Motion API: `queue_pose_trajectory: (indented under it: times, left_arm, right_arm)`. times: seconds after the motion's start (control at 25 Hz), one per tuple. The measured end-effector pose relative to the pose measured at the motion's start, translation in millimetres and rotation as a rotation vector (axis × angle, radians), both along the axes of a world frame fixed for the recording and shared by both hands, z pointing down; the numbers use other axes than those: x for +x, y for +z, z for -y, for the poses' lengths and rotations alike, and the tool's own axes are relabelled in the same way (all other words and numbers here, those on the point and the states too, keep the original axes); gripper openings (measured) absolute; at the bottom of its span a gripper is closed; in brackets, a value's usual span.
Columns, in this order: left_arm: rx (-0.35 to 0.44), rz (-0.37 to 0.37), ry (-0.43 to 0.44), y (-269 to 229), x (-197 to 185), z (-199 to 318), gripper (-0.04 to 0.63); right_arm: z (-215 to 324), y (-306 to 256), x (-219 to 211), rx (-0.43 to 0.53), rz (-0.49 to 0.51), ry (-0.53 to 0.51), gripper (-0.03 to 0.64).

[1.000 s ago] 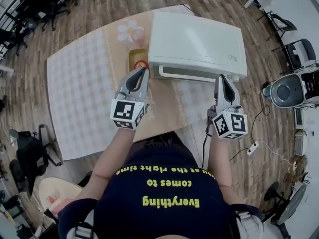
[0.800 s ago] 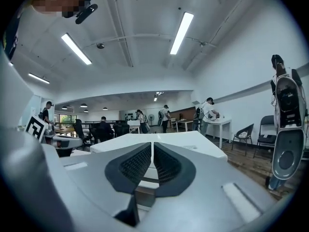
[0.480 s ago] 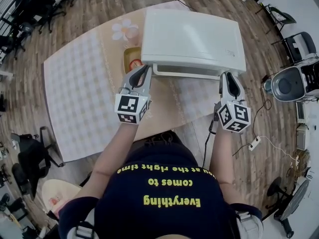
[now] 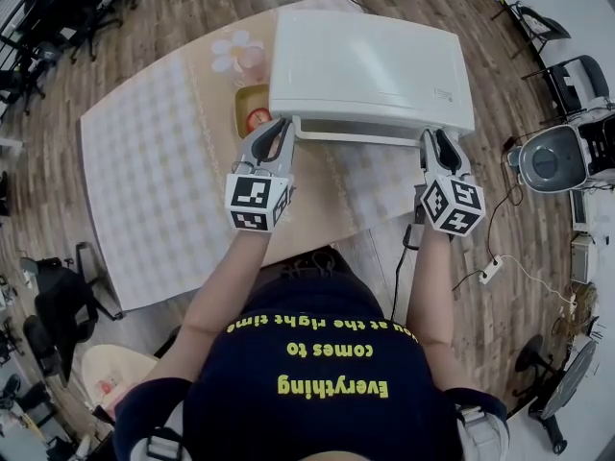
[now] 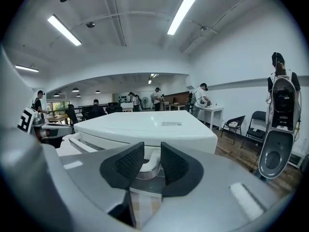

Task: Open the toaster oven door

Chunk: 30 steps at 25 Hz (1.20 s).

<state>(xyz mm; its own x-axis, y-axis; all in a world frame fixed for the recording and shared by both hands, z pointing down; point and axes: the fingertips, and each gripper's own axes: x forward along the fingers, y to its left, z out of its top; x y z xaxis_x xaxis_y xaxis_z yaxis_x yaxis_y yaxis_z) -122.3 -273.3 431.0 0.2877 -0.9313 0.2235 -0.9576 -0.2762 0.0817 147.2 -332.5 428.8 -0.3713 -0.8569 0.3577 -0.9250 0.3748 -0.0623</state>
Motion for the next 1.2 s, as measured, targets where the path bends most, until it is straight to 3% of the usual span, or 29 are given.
queue_pose_trajectory:
  times: [0.6, 1.2]
  left_arm:
    - [0.019, -0.003, -0.016, -2, -8, -24, 0.034]
    - [-0.002, -0.002, 0.017, 6, -11, -50, 0.034]
  right_arm:
    - [-13, 13, 2, -0.125, 0.019, -0.023, 0.117]
    - [-92, 51, 19, -0.23, -0.029, -0.048, 0.099]
